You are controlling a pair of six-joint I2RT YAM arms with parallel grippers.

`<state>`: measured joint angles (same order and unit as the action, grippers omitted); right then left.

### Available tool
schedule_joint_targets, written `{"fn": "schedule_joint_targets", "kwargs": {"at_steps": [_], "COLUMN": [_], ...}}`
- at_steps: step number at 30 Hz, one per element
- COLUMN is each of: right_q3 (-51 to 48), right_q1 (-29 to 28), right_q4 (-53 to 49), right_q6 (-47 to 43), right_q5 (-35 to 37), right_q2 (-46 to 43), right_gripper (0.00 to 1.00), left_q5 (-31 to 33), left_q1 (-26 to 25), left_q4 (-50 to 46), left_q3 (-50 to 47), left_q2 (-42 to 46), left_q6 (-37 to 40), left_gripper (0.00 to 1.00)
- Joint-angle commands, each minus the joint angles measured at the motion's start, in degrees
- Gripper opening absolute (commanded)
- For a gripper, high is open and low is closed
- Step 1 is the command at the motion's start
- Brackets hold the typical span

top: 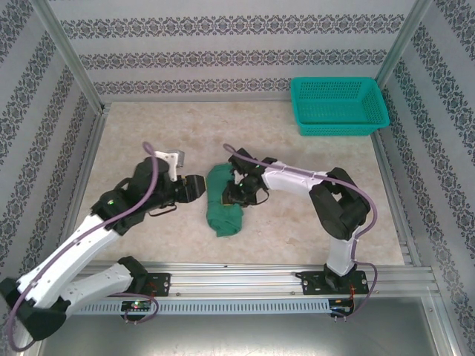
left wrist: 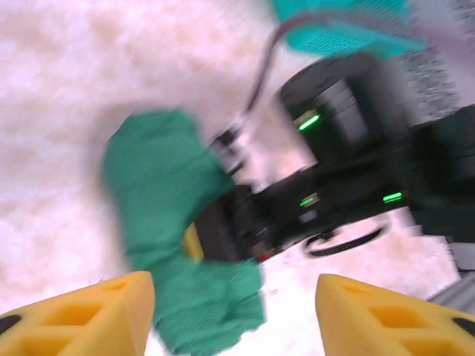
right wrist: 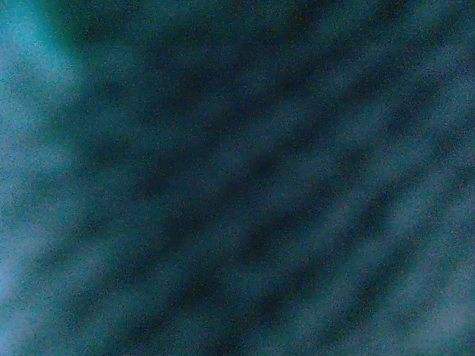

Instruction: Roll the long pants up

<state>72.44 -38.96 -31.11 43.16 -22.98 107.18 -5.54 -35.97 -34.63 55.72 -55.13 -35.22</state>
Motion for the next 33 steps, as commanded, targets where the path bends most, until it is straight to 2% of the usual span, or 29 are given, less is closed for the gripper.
{"fn": "schedule_joint_targets", "kwargs": {"at_steps": [1,6,9,14,18,19,21,28,33], "right_q3": [7.60,21.57,32.08,55.98,68.59,70.08,70.64,75.12,71.08], "right_q1": [7.18,15.37,19.81,27.58,34.35,35.97,38.73,48.19,51.68], "right_q4": [-8.19,-13.78,-16.70,-22.41,-19.91,-17.97,-13.69,-1.68,7.59], "right_q6": [-4.18,-7.19,-7.22,-6.05,-1.64,0.35,2.72,12.25,17.66], "right_q5": [6.71,8.01,5.59,6.30,4.77,4.38,4.48,2.64,3.58], "right_q2": [-5.13,-4.80,-1.77,6.86,13.61,15.07,16.96,27.49,31.85], "right_gripper": [0.00,0.00,0.00,0.00,0.00,0.00,0.00,0.00,0.00], "left_q5": [0.82,-1.71,-1.35,-3.76,-6.07,-6.52,-7.16,-8.80,-9.15], "left_q1": [0.53,1.27,1.68,2.76,3.09,3.07,3.18,3.71,3.88], "left_q4": [0.11,4.24,4.05,6.96,7.49,7.25,7.34,6.72,5.04], "left_q3": [-2.78,-1.32,0.25,0.88,3.05,3.86,4.77,8.37,10.76], "left_q2": [-5.67,-14.23,-18.32,-23.88,-28.89,-30.24,-31.97,-36.81,-40.24], "left_q6": [1.57,3.11,4.75,5.25,6.13,6.59,6.93,7.70,7.95], "left_gripper": [0.52,0.42,0.39,0.36,0.30,0.26,0.24,0.26,0.24]}}
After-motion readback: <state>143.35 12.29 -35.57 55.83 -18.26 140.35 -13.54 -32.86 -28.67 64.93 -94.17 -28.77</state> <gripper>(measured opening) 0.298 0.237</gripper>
